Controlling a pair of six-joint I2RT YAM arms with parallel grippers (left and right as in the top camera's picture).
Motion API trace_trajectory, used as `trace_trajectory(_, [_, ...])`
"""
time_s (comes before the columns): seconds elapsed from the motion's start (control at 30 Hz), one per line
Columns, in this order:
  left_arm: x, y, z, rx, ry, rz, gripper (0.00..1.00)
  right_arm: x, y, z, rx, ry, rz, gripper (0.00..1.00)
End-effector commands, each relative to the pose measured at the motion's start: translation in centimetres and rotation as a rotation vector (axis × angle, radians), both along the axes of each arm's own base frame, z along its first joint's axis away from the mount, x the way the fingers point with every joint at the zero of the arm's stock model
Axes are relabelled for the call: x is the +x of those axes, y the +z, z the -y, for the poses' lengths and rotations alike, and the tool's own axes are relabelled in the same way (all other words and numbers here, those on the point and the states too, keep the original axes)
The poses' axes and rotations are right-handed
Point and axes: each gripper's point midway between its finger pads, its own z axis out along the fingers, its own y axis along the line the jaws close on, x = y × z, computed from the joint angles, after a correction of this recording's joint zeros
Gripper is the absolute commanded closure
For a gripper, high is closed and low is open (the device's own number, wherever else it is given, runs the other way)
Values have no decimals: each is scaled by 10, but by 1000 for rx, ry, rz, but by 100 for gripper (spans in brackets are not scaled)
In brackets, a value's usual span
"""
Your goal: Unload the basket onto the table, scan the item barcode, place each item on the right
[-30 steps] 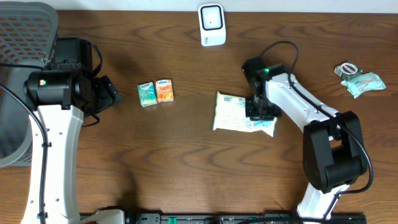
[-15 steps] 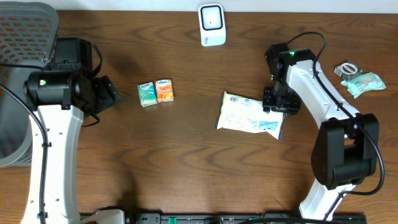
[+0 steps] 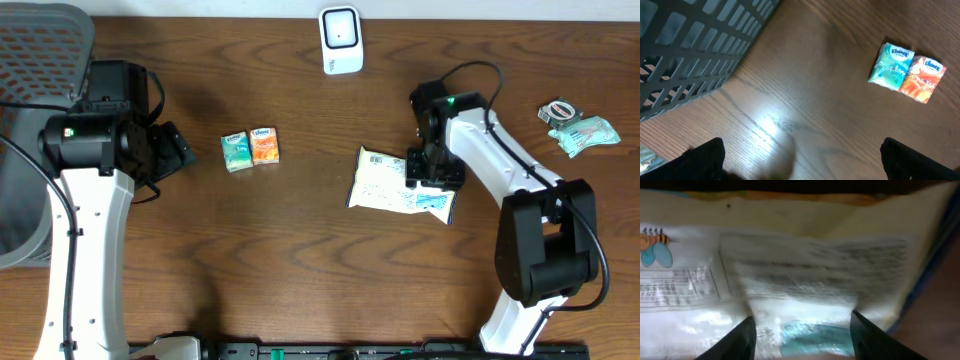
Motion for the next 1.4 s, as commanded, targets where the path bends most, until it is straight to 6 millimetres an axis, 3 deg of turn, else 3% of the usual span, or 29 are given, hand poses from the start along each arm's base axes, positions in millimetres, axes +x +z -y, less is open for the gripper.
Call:
trace_trajectory(0.0, [0, 0, -3, 6, 16, -3, 2, -5, -10, -20, 81, 25, -2, 45])
trace_trajectory(0.17, [0, 0, -3, 6, 16, -3, 2, 7, -11, -45, 119, 77, 67, 41])
trace_trajectory(0.33, [0, 0, -3, 6, 16, -3, 2, 24, -7, -54, 138, 99, 142, 37])
trace_trajectory(0.53, [0, 0, -3, 6, 16, -3, 2, 41, 24, -46, 120, 95, 167, 36])
trace_trajectory(0.67, [0, 0, -3, 6, 16, -3, 2, 41, 44, -48, 128, 97, 150, 36])
trace_trajectory(0.87, [0, 0, -3, 6, 16, -3, 2, 38, 46, -83, 190, 165, 169, 35])
trace_trajectory(1.13, [0, 0, -3, 6, 16, -3, 2, 43, 50, -151, 221, 298, 312, 31])
trace_trajectory(1.23, [0, 0, -3, 6, 16, -3, 2, 42, 49, -162, 171, 292, 361, 35])
trace_trajectory(1.37, [0, 0, -3, 6, 16, -3, 3, 39, 45, -160, 68, 267, 404, 39])
